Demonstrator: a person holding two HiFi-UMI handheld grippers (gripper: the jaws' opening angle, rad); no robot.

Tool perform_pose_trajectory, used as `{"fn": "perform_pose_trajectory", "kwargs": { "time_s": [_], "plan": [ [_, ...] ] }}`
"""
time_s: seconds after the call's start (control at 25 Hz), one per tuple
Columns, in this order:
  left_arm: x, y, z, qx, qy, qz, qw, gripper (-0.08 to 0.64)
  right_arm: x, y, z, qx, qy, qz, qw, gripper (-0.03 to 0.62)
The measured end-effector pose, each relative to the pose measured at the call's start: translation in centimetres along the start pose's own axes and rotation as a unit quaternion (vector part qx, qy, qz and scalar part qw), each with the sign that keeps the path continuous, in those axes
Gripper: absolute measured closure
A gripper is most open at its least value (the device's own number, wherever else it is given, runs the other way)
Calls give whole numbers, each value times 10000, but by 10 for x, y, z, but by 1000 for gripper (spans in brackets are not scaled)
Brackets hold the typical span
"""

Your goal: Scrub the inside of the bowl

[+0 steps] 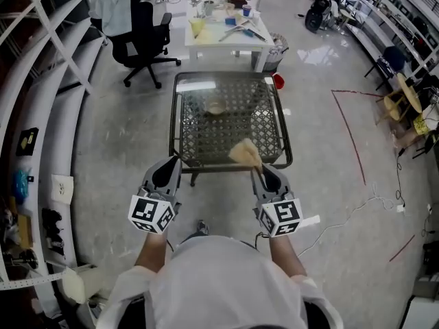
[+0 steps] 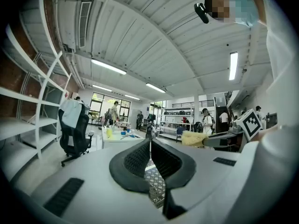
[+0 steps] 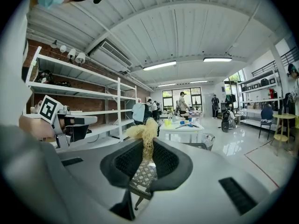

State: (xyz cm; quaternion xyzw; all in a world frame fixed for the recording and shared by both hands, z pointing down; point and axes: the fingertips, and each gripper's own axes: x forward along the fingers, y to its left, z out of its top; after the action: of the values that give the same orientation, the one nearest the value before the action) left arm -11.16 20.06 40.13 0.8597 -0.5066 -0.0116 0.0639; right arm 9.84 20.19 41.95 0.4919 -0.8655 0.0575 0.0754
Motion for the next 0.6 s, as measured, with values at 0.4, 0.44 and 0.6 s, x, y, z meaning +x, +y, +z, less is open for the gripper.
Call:
{"fn": "perform_pose_trajectory", "kwargs": {
  "time_s": [0.4, 0.44, 0.6],
  "plan": [
    [37, 32, -12, -95, 155, -445, 9988, 523, 35, -1, -6, 108, 70, -352, 9993, 523],
    [41, 32, -13, -107, 171, -459, 9987, 523, 37, -4, -6, 114, 87, -364, 9992, 523],
    [61, 37, -15, -141, 198, -434, 9988, 523, 51, -21, -4, 114, 87, -360, 9992, 523]
  ]
}}
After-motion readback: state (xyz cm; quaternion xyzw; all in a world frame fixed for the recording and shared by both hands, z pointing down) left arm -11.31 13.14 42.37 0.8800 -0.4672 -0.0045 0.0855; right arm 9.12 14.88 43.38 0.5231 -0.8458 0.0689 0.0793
